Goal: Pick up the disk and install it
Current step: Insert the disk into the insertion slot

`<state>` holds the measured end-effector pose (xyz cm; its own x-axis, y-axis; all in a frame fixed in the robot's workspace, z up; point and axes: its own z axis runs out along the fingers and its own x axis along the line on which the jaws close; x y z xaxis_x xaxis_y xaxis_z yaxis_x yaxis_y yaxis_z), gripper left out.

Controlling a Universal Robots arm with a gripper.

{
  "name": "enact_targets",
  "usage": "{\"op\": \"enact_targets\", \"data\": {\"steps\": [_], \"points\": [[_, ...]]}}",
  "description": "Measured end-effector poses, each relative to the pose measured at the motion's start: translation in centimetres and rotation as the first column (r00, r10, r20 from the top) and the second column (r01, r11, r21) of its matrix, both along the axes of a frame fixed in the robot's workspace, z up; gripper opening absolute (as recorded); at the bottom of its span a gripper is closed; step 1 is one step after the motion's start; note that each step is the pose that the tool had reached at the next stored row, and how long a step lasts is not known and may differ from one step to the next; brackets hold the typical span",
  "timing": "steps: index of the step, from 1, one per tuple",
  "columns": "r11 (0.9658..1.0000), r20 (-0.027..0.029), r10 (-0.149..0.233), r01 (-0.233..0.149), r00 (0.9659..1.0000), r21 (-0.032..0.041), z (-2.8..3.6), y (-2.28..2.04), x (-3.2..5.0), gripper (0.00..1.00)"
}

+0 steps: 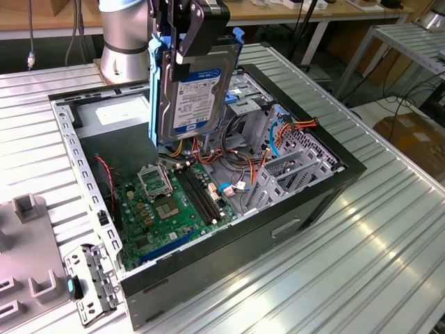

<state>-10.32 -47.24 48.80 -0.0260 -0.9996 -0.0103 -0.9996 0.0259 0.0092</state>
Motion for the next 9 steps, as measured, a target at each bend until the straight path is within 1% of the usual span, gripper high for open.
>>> {"op": "enact_targets", "data": {"steps": [2, 9], "points": [[1.0000, 0.0000, 0.000, 0.000, 1.0000, -0.0001, 0.01, -0.13, 0.00, 0.37], [1.0000, 0.0000, 0.000, 0.000, 1.0000, 0.0000, 0.00, -0.16, 0.00, 0.37]]}}
